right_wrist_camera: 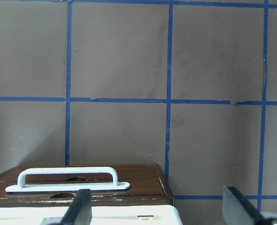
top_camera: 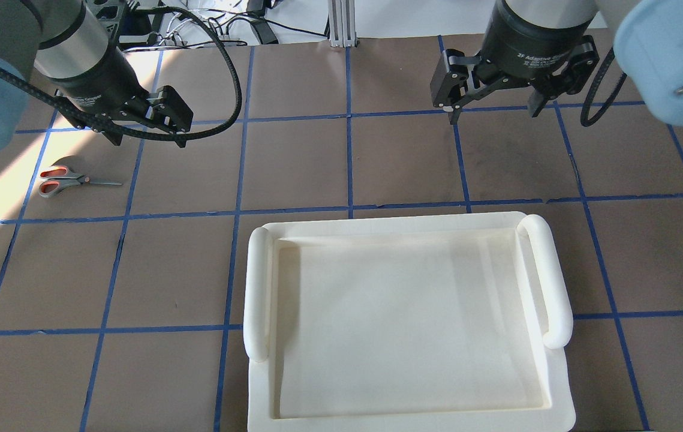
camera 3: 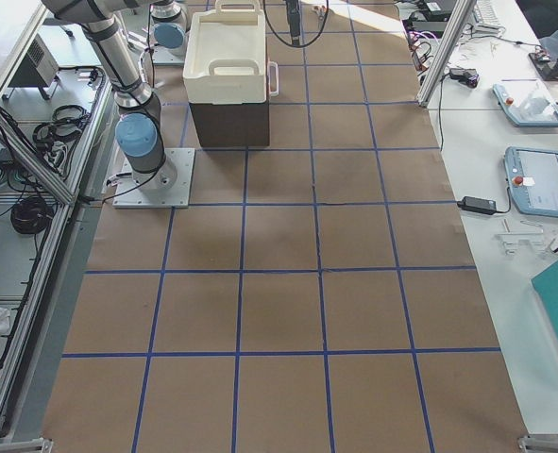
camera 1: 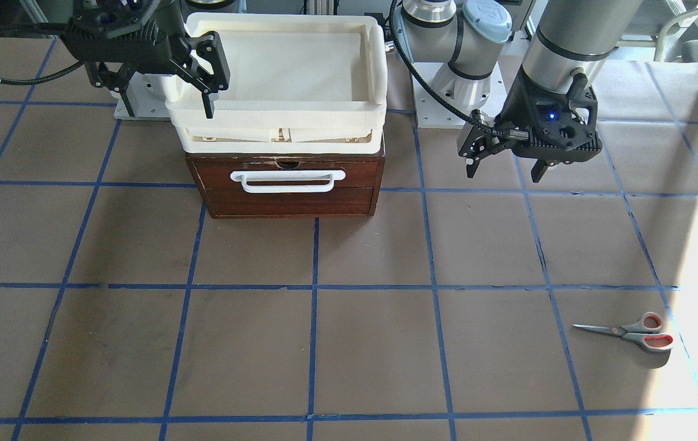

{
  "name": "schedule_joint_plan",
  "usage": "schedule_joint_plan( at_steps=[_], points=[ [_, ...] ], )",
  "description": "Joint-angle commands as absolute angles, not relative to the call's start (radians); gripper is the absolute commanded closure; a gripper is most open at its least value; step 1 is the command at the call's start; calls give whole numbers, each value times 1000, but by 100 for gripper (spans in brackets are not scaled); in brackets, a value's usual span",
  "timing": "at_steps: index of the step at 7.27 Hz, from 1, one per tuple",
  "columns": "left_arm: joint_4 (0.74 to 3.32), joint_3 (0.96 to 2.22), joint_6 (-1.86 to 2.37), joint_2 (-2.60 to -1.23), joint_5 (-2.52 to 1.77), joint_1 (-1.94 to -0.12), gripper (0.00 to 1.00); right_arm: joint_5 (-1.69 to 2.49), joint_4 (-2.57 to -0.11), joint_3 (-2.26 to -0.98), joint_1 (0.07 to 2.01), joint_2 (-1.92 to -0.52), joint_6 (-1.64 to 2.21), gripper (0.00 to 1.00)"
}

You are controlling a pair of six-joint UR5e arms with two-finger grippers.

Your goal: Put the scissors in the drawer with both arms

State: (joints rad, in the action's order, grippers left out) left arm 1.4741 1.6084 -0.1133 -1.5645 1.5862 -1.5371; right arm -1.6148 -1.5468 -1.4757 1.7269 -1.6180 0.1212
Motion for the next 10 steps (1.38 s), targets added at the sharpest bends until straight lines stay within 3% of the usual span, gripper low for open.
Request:
schedule_joint_plan(
  at_steps=[1,4,6,10],
  points=[
    [1474,1611,-117,-1566,1588,-1537,0,-1615,-1545,-1479,1726,-1620,121,0],
    [1476,1615,-118,-1565,1585,-1537,0,-1591,-1604,-1477,1727,-1609,130,0],
    [1463,1612,-270,-1580,1585,-1496,0,-1462,-1737,-1427,1739,-1492,71,0],
    [1448,1612,-880,-1640,1586,-1362,0,-1450,-1526,-1384,1813,-1350,-676,0]
  ],
)
